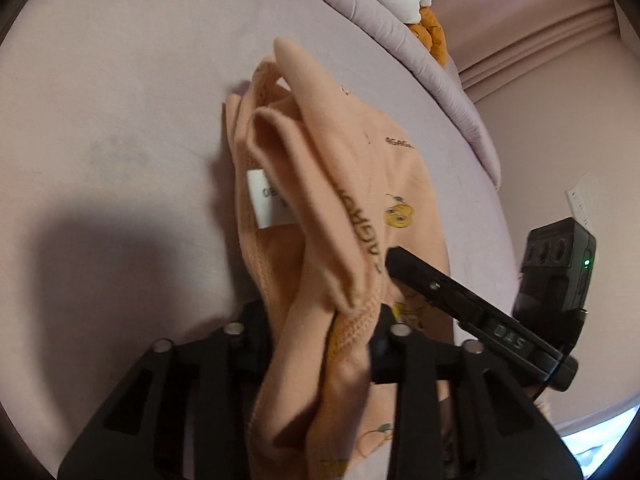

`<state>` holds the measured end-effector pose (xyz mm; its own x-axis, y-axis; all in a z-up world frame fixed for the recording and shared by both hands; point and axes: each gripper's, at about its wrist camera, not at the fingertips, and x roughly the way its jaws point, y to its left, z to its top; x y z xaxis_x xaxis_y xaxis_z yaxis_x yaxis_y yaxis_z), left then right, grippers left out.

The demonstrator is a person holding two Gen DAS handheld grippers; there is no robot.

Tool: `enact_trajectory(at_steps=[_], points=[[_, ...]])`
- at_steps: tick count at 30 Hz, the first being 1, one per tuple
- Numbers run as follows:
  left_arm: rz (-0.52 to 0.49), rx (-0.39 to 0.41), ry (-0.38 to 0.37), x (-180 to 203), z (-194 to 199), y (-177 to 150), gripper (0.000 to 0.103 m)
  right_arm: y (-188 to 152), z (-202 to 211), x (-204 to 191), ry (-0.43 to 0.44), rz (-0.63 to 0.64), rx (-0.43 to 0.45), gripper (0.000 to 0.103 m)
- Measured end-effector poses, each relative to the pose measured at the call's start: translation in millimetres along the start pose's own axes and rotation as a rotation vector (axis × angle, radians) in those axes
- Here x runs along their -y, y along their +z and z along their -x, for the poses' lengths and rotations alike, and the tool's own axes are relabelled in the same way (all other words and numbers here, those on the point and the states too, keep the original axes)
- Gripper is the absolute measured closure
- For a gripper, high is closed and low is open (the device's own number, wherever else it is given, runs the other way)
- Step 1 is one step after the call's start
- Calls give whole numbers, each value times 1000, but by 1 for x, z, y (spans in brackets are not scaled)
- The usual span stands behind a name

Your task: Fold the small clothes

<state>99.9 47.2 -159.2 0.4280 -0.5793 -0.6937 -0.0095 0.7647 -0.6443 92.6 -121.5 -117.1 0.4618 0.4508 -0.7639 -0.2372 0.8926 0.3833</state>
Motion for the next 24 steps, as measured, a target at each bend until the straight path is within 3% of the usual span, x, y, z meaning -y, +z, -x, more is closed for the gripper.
enact_trajectory(at_steps=[2, 5, 12, 19, 24], points=[[-51, 20, 43, 15, 3, -2, 74, 0, 6, -2, 19, -5, 10, 76], [-123, 58, 76, 38, 8, -4, 74, 0, 20, -16, -26, 73, 53, 79], [-191, 108, 18, 78, -1, 6, 74, 18, 64, -6, -68, 103, 172, 79], [-225, 72, 33, 93, -36, 5, 74, 19, 69, 33, -85, 39, 184, 79], [-225, 24, 114, 90, -60, 3, 72, 14, 54, 49, -102, -9, 133, 79]])
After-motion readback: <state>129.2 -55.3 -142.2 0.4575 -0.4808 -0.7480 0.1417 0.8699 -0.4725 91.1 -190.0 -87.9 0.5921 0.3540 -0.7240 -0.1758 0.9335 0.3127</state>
